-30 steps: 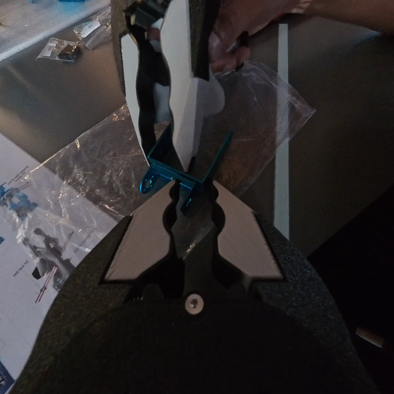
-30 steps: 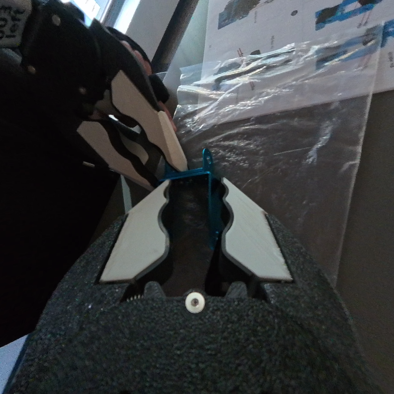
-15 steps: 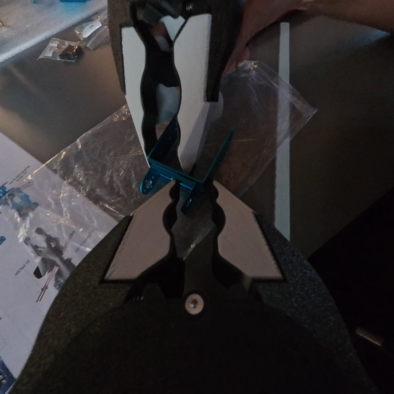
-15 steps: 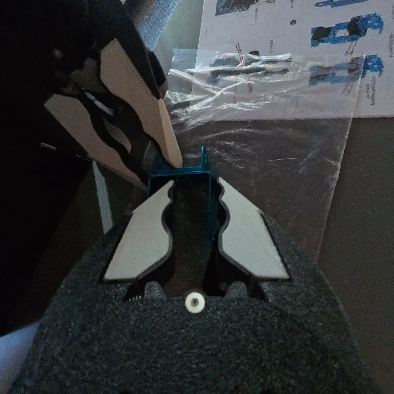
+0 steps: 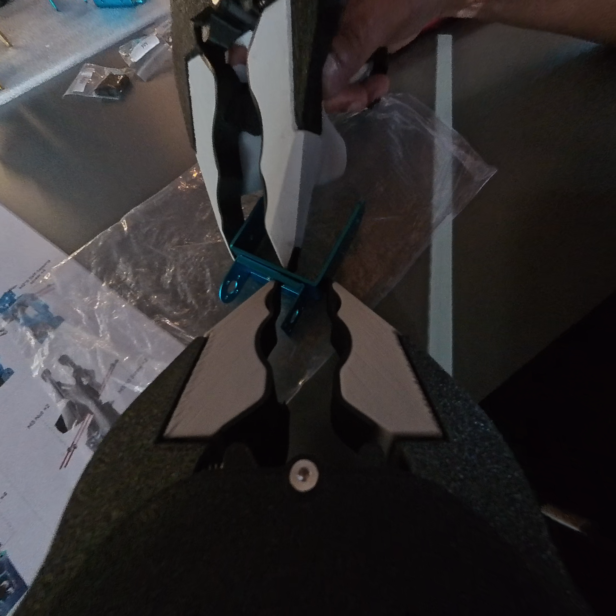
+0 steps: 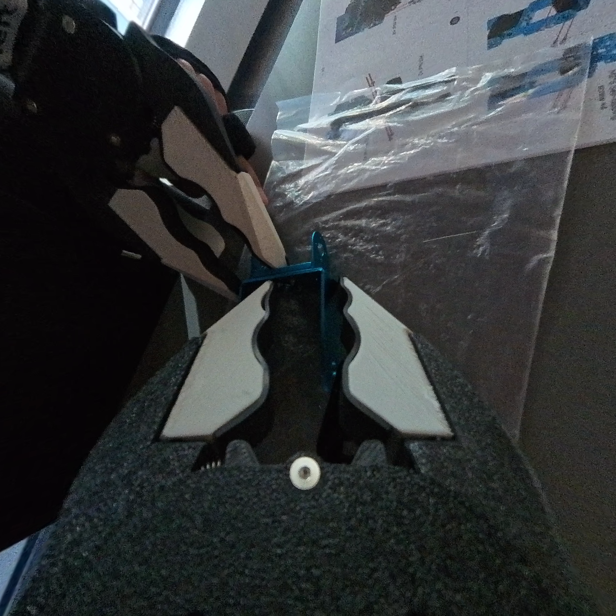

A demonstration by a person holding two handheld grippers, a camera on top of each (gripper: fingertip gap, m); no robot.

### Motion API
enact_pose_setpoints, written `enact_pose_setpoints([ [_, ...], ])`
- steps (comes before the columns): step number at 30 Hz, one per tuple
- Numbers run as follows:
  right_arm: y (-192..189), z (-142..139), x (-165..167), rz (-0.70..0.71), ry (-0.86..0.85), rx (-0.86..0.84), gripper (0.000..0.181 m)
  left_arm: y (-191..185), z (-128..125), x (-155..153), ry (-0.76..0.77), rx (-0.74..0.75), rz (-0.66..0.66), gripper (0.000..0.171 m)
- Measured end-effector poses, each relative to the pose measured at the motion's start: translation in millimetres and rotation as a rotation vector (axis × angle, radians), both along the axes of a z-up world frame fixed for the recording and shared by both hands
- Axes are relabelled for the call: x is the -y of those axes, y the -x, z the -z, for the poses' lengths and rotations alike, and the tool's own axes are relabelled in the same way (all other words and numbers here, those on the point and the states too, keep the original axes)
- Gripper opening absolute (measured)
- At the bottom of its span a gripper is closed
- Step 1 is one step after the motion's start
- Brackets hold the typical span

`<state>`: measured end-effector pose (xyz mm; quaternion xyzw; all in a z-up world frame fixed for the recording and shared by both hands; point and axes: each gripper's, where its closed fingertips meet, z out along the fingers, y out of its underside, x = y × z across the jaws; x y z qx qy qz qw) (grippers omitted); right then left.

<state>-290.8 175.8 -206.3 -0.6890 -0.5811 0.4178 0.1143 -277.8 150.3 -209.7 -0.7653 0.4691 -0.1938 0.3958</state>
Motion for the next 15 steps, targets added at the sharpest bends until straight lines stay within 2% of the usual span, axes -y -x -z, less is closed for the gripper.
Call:
enact_pose_setpoints([
  [4,-0.5,0.4,3.1,-0.026,-0.056,0.005,0.044,-0.4,0.1,0.2,0.001,-0.001,0.002,0.027],
  [6,-0.5,2.6,0.6,-0.022,-0.112,0.033,0.038,-0.4,0.1,-0.2,0.004,0.0,0.004,0.027],
  [11,-1.1,-1.2,-1.9,0.021,0.074,-0.008,0.037,-0.8,0.1,-0.5,0.006,0.001,0.008,0.027],
  [15,-2.1,0.0,-0.9,0.005,0.012,0.001,0.037,-1.6,0.2,-0.4,0.01,0.002,0.01,0.027],
])
